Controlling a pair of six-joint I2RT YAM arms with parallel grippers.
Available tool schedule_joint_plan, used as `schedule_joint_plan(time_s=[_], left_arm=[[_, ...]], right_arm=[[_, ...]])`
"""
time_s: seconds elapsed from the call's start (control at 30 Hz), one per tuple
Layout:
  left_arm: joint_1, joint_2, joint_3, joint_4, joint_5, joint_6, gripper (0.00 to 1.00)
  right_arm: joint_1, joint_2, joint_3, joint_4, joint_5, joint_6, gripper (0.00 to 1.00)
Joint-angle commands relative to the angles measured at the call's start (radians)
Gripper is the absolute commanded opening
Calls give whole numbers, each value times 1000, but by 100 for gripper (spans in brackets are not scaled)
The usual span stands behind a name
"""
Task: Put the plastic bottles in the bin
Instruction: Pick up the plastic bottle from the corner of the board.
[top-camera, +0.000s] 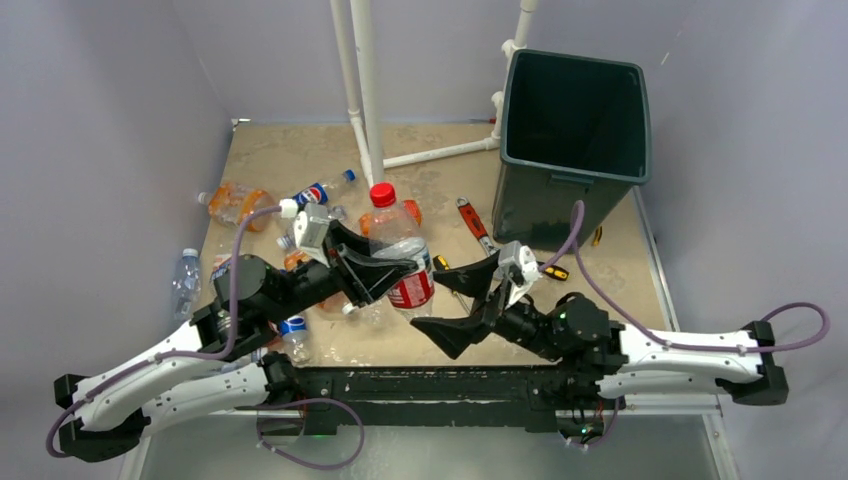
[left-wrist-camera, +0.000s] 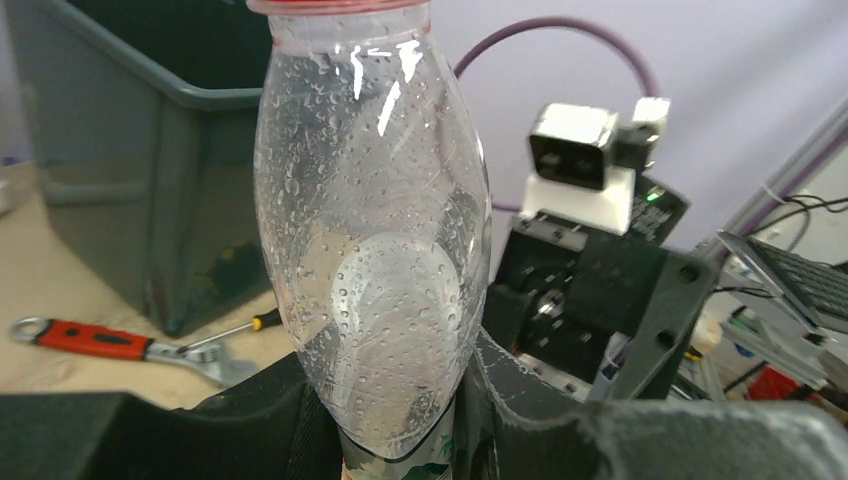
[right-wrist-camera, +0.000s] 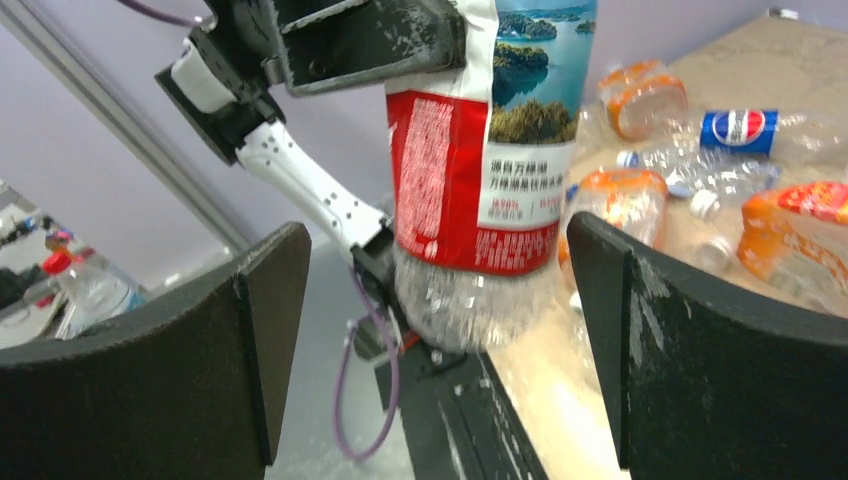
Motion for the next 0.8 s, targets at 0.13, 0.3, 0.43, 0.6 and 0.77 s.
schedule_joint_plan(time_s=[0.13, 0.3, 0.43, 0.6, 0.77], left_arm=[[-1, -79, 36, -215, -115, 120, 22], [-1, -25, 1, -253, 18, 131, 26], [-1, 23, -7, -242, 96, 115, 26], [-1, 7, -4, -212, 117, 128, 26], [-2, 19, -5, -202, 139, 138, 26]], right_arm=[[1, -181, 286, -584, 94, 2, 99], [1, -179, 453, -600, 179, -28, 95], [1, 5, 667, -734, 147, -13, 93], [1, 148, 729, -767, 143, 1, 91], [-1, 199, 749, -751, 186, 26, 86]])
